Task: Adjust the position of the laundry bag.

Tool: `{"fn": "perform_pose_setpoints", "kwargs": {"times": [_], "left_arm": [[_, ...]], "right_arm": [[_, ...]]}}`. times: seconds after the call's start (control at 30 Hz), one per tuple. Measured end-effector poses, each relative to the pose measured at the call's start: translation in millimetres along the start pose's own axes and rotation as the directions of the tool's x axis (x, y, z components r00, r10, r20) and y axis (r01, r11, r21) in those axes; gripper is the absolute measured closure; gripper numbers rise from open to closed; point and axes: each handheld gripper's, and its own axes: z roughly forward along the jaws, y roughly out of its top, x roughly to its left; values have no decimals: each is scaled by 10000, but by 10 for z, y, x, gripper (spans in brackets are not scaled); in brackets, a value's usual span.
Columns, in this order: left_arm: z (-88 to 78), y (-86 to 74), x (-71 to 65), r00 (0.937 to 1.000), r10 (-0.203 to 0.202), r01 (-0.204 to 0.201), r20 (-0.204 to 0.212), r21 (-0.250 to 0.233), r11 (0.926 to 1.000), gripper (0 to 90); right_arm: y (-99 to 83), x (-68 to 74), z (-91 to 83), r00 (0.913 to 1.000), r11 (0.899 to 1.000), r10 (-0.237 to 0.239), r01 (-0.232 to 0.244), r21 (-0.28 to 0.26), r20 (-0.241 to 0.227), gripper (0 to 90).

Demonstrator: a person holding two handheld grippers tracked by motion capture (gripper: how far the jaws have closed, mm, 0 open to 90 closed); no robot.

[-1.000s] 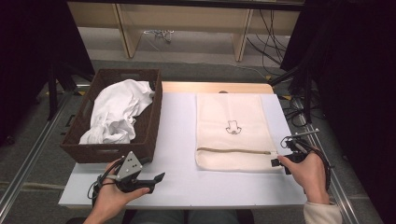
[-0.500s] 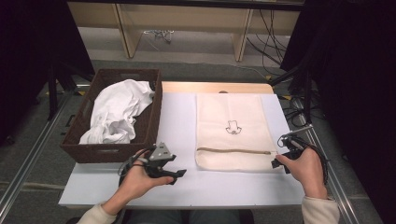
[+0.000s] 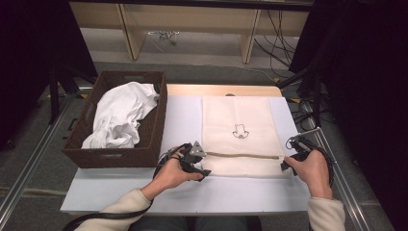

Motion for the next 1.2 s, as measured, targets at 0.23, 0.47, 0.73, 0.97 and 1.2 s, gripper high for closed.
{"fn": "perform_pose_setpoints", "kwargs": {"times": [0.23, 0.47, 0.73, 0.97, 1.2], "left_arm": [[105, -1, -5, 9984, 527, -537, 185, 617, 9966, 514], [156, 65, -30, 9978, 654, -656, 53, 840, 9943, 742], [116, 75, -54, 9999, -46, 52, -92, 667, 9978, 868], [-12, 60, -61, 9998, -154, 160, -126, 523, 9985, 872], [-190, -55, -110, 9997, -193, 198, -133, 438, 9988, 872]], "right_arm": [[37, -7, 90, 9991, 9991, -423, 424, 88, -81, 582], [44, -27, 138, 9981, 9967, -618, 617, 527, 11, 755], [37, -21, 111, 9991, 9975, -423, 422, 564, 11, 884], [-24, 79, 58, 9999, 9992, 110, -109, 375, -5, 886], [-89, 149, 35, 9978, 9968, -649, 656, 465, -155, 886]]}}
